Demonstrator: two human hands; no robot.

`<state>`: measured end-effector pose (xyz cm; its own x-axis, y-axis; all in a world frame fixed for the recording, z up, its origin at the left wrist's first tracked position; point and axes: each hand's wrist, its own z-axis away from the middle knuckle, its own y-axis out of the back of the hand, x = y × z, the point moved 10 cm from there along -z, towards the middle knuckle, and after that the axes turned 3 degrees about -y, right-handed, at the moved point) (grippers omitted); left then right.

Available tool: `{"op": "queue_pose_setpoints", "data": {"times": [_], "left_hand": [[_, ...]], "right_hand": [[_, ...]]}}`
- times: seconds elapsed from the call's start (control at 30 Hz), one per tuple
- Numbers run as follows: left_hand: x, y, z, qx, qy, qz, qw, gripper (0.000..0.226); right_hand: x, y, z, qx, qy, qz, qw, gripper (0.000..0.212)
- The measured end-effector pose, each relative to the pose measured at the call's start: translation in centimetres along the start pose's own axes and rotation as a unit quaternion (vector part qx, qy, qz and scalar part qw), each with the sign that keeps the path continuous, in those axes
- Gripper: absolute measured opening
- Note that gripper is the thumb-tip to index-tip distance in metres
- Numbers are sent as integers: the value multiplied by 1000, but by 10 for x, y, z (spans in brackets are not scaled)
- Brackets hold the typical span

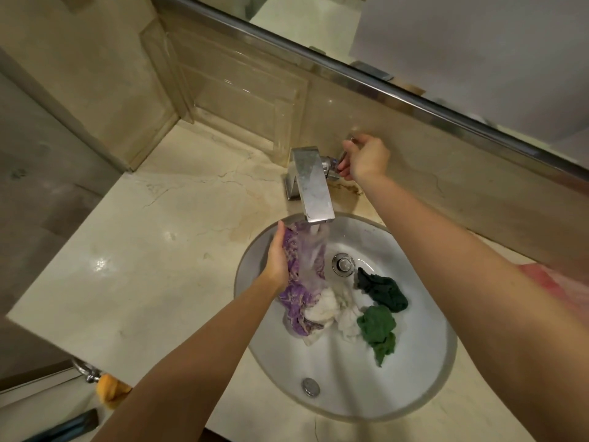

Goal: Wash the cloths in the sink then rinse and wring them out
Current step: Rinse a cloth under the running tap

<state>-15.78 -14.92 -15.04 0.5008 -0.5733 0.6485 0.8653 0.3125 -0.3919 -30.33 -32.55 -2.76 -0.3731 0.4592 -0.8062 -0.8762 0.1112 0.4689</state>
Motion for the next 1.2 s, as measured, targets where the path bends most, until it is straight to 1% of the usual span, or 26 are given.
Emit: {"op": "queue_pose_setpoints", "data": {"times": [0.2, 0.3, 0.37, 0.4, 0.47, 0.5, 0.53, 0.57, 0.6, 0.63, 0.67, 0.7, 0.73, 0.77, 0.8, 0.83, 0.9, 0.93, 0.97, 1.03, 1.07, 1.13, 1.17, 1.2], "left_hand": [[-3, -2, -3, -27, 4, 12, 1000, 66], [-6, -3, -5, -34, 8, 18, 999, 66], [-6, -2, -6, -34, 4, 15, 999, 59], [-5, -6, -6, -47, 1, 16, 999, 57], [-7, -9, -6, -54, -5, 23, 998, 56], [-8, -10, -6, -59, -6, 24, 998, 56], [-9, -6, -6, -50, -2, 27, 998, 56], [-7, -3, -6, -38, 0, 29, 999, 58], [-5, 0, -5, -26, 1, 41, 999, 63], [-6, 3, -5, -15, 4, 52, 999, 68], [-7, 5, -5, -4, 9, 65, 998, 73], [-10, 6, -6, 0, 14, 75, 997, 74], [-13, 7, -7, -1, 18, 80, 997, 73], [-14, 6, -7, -5, 21, 91, 996, 71], [-16, 7, -7, -8, 26, 101, 995, 70], [-17, 5, -6, -9, 31, 111, 993, 69], [-18, 7, -3, -1, 33, 123, 992, 68], [-20, 7, -2, 4, 34, 123, 992, 68], [-20, 9, -2, 11, 34, 121, 992, 68], [-20, 7, -1, -5, 32, 131, 991, 68], [-21, 4, -2, -19, 36, 140, 989, 67], [-23, 3, -5, -37, 45, 143, 988, 67], [-23, 4, -6, -38, 48, 137, 989, 69], [-22, 6, -5, -32, 51, 130, 990, 76]], "right_hand": [[0, -2, 1, -6, -9, -9, 1000, 34], [-3, 1, 4, -13, -9, 31, 999, 31], [-7, 2, 5, -18, -2, 56, 998, 32], [-7, 1, 4, -21, 2, 63, 998, 33], [-5, 1, 2, -23, 1, 66, 998, 32], [-1, 2, 3, -20, 4, 51, 998, 27], [8, 4, 8, -15, 11, 33, 999, 22], [27, 8, 14, 1, 5, 24, 1000, 22], [61, 16, 24, 32, -25, 33, 999, 24], [105, 25, 41, 58, -89, 59, 993, 23], [162, 32, 66, 63, -196, 80, 975, 23], [223, 29, 105, 28, -341, 61, 938, 25], [269, 14, 154, -29, -487, -14, 873, 30], [293, -7, 201, -90, -586, -101, 799, 42], [304, -30, 227, -134, -629, -181, 744, 54], [306, -48, 237, -151, -632, -252, 717, 59], [296, -75, 229, -128, -598, -408, 678, 56], [290, -83, 220, -99, -579, -468, 660, 59], [284, -83, 208, -51, -560, -507, 654, 59], [270, -74, 179, 30, -506, -541, 671, 57], [260, -68, 162, 42, -462, -561, 685, 53], [245, -52, 126, 50, -393, -576, 715, 41], [237, -45, 111, 43, -377, -558, 738, 34], [235, -38, 98, 28, -378, -518, 767, 32]]}}
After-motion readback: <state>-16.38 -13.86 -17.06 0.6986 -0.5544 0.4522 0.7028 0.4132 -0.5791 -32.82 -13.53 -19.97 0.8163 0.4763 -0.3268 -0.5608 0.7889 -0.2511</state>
